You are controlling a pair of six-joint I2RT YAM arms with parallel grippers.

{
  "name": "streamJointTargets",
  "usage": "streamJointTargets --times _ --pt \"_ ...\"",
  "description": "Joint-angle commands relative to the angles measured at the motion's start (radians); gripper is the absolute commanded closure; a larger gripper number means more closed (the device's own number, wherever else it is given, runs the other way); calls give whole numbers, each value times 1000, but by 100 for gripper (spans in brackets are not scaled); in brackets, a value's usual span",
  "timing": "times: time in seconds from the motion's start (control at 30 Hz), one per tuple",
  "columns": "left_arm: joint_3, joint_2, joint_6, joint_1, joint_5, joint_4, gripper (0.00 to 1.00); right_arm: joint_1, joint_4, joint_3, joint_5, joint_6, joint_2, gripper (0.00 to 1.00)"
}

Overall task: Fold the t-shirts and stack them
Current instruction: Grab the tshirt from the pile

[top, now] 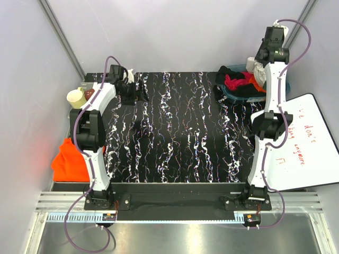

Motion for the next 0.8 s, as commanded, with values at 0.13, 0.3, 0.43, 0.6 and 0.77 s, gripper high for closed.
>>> streamJointTargets --times 0.13,0.3,0.43,0.6,0.77 --pt "-11 -53 -3 -7 21 33 1 60 90 19 -151 -15 -227 100" --pt "-31 -64 -14 -8 22 47 1 65 101 11 -155 -20 -264 100" --pt "-55 -81 -19 -14 27 60 1 60 107 16 -72 -32 -229 100" --pt "-83 -92 -17 -18 32 71 1 48 110 55 13 -40 -82 100" --pt "-94 -103 -12 -18 38 71 1 27 116 75 44 -38 77 96"
